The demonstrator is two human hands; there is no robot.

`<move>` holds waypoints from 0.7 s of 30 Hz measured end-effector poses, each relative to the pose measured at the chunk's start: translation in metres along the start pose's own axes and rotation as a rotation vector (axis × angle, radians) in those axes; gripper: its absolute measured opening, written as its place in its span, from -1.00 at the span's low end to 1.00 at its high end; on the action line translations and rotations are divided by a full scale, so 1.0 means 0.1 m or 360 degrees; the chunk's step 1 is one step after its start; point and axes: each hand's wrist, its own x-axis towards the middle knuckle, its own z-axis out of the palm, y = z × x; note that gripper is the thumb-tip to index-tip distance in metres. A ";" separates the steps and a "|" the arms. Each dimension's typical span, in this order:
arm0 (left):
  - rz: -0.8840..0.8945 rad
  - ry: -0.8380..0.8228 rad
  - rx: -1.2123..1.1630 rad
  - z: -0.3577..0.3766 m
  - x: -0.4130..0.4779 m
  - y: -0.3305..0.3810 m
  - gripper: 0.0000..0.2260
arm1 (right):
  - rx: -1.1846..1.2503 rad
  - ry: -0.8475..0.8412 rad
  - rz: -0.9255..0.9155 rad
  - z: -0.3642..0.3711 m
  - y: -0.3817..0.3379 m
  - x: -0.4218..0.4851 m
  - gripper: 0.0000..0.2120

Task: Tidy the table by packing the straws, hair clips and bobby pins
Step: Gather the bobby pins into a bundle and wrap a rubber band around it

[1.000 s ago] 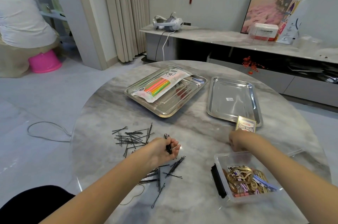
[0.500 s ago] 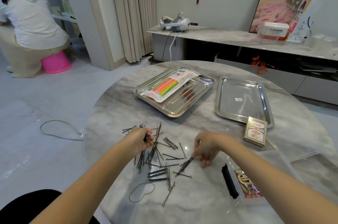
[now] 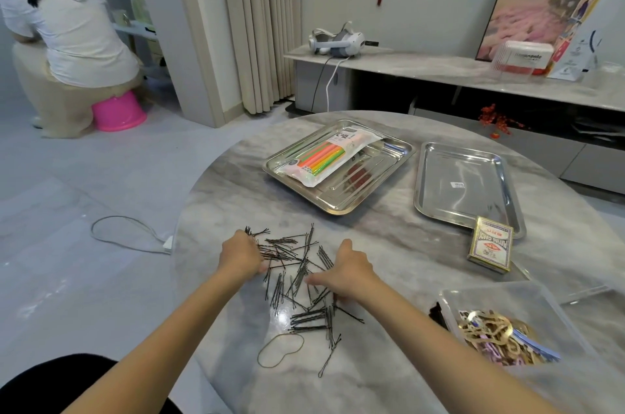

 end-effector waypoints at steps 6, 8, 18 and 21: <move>-0.0044 -0.0037 0.0284 0.01 -0.04 -0.05 -0.87 | 0.0186 0.0333 -0.0117 0.32 -0.14 -0.05 -0.19; -0.0029 0.0019 0.0352 0.01 -0.09 -0.04 -0.85 | 0.0199 0.0437 -0.0169 0.41 -0.17 -0.03 -0.23; -0.0416 -0.0321 -0.0547 0.10 -0.13 0.08 -0.68 | 0.0245 0.0583 -0.0229 0.60 -0.23 0.16 -0.39; -0.0377 -0.0412 -0.0536 0.11 -0.16 0.11 -0.68 | 0.0216 0.0559 -0.0223 0.59 -0.23 0.20 -0.50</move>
